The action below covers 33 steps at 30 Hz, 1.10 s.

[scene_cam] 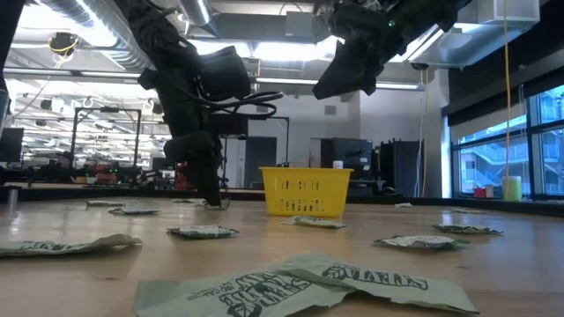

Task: Pick and place Stevia / Truvia into bins
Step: Put the green stevia packet into the yellow bin

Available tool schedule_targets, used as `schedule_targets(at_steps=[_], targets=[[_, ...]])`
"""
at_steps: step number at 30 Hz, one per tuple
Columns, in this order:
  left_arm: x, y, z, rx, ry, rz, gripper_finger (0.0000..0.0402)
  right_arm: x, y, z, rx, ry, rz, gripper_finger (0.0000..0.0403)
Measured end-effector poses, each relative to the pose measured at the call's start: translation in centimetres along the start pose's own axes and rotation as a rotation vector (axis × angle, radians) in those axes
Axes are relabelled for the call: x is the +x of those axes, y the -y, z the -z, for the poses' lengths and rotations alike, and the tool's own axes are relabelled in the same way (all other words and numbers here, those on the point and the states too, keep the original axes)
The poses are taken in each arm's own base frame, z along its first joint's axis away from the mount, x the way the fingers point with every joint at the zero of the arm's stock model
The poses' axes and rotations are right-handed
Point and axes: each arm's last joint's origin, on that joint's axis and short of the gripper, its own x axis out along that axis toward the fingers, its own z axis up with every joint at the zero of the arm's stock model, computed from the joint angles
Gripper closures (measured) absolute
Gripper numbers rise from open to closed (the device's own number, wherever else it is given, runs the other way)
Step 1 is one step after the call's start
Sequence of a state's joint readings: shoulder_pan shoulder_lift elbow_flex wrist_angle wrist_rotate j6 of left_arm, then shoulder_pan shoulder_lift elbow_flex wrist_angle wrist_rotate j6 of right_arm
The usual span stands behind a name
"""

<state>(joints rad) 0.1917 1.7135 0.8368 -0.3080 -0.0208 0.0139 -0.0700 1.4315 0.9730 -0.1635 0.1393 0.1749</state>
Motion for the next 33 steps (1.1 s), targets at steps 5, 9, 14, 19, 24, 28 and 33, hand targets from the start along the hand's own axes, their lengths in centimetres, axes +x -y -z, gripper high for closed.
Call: schedule_targets(at_steps=[5, 9, 14, 19, 24, 28, 33], targets=[[-1.5, -0.1, 0.0, -0.003, 0.027, -0.003, 0.0399, 0.0, 0.0, 0.2, -0.003, -0.023, 0.003, 0.0321], [-4.2, -0.1, -0.8, -0.005, 0.149, -0.004, 0.0399, 0.0, 0.1, 0.5, -0.008, -0.053, 0.008, 0.0321], [-7.6, -0.2, -2.3, -0.007, 0.386, 0.014, 0.0399, 0.0, 0.1, 0.7, -0.010, -0.073, 0.012, 0.0321], [-9.2, 0.0, -4.1, 0.009, 0.616, 0.085, 0.0399, -0.1, 0.2, 1.0, -0.012, -0.107, 0.018, 0.0321], [-8.3, 0.3, -4.8, -0.005, 0.656, 0.173, 0.0399, -0.2, 0.2, 1.2, 0.013, -0.123, 0.023, 0.0321], [-6.6, 0.5, -4.8, -0.006, 0.603, 0.180, 0.0399, -0.2, 0.2, 1.2, 0.015, -0.124, 0.023, 0.0321], [-4.8, 0.8, -4.7, -0.006, 0.548, 0.190, 0.0399, -0.2, 0.2, 1.2, 0.015, -0.126, 0.024, 0.0321]])
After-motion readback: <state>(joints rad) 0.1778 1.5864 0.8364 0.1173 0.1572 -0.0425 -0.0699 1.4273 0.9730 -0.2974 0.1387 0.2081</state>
